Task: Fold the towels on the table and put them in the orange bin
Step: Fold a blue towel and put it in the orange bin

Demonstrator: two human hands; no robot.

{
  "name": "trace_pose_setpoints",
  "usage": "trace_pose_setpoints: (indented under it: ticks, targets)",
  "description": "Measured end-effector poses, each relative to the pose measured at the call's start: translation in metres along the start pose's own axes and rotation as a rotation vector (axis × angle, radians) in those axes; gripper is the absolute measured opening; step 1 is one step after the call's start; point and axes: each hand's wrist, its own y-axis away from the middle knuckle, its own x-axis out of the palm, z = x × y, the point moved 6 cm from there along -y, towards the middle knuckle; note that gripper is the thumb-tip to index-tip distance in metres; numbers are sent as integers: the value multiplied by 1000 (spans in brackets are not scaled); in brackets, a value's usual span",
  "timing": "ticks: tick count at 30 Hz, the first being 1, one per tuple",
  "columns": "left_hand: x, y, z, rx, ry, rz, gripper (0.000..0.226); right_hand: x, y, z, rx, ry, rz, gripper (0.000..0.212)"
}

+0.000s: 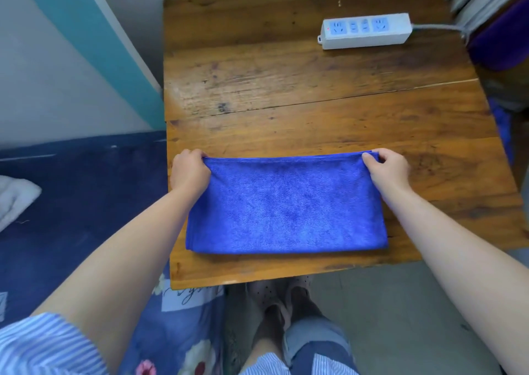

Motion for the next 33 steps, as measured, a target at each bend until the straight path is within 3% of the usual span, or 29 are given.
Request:
trace_pose_setpoints:
  ticks: [16, 20, 22, 24, 26, 29, 33]
  targets:
    - [18, -3, 1, -19, -200, -61, 27, 24, -15, 16, 94, 328, 3, 31]
    - [11, -1, -2, -11, -287, -106, 28, 15, -8, 20, 85, 360, -71, 33]
    - [9, 9, -11, 48, -221, -190, 33, 7, 4, 26, 32, 378, -155, 41]
    - [18, 30, -28, 191, -111, -213, 40, 15, 27, 44, -212, 418, -192, 45]
    - [41, 54, -49, 336, -79, -109, 45, 45, 54, 64, -492, 498, -60, 45]
    - [75, 63, -64, 380, -152, 34, 49, 103, 78, 75, -661, 639, 331, 49]
    - [86, 43, -53, 373, -257, 56, 55, 124, 72, 71, -745, 723, 410, 51]
